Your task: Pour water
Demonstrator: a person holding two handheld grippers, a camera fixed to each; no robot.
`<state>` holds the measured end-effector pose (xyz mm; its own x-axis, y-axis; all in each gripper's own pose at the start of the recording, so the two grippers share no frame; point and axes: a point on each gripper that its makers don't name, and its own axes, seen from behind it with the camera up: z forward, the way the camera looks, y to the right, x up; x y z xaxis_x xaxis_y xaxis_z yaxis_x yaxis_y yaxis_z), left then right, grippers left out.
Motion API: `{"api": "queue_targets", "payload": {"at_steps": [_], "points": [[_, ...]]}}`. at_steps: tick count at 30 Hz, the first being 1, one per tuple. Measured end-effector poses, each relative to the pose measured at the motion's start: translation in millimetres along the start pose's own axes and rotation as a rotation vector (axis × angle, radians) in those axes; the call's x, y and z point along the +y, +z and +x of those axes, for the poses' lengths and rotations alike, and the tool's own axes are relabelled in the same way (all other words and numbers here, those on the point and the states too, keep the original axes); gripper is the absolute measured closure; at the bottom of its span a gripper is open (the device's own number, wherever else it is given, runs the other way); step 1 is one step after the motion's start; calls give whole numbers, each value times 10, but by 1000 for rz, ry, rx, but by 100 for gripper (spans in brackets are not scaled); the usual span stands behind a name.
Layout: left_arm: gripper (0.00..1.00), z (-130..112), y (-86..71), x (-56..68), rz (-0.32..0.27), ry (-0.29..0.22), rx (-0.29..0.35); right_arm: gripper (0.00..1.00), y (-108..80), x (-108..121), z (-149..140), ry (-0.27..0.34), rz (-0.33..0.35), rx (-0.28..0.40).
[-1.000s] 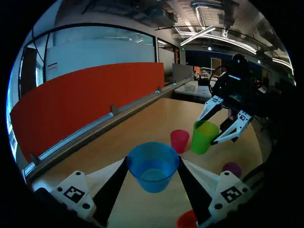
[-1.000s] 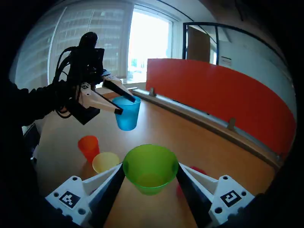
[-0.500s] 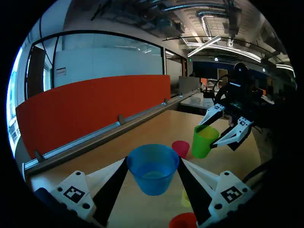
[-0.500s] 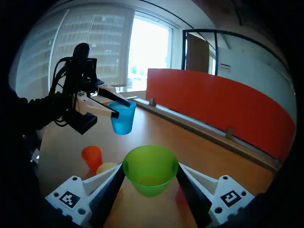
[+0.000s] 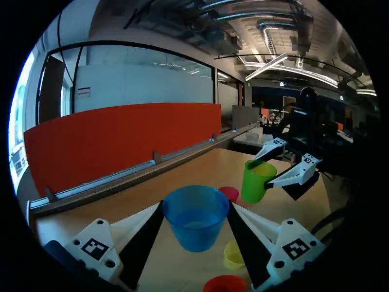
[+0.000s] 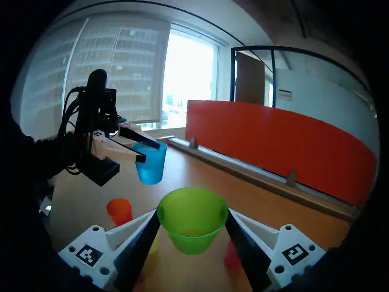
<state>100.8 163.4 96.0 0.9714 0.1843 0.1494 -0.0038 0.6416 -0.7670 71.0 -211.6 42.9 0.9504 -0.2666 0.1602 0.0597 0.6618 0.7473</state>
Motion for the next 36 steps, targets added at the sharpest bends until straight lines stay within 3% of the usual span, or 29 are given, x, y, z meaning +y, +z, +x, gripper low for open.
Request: {"api": "queue_targets", "payload": {"at_steps": [21,36], "points": [[12,186,-158,66,10,-11,38,7,-66,38,244,4,-19,114],[12,220,-190,123,6,-12,47,7,-65,28,346,-13,-26,148]]}}
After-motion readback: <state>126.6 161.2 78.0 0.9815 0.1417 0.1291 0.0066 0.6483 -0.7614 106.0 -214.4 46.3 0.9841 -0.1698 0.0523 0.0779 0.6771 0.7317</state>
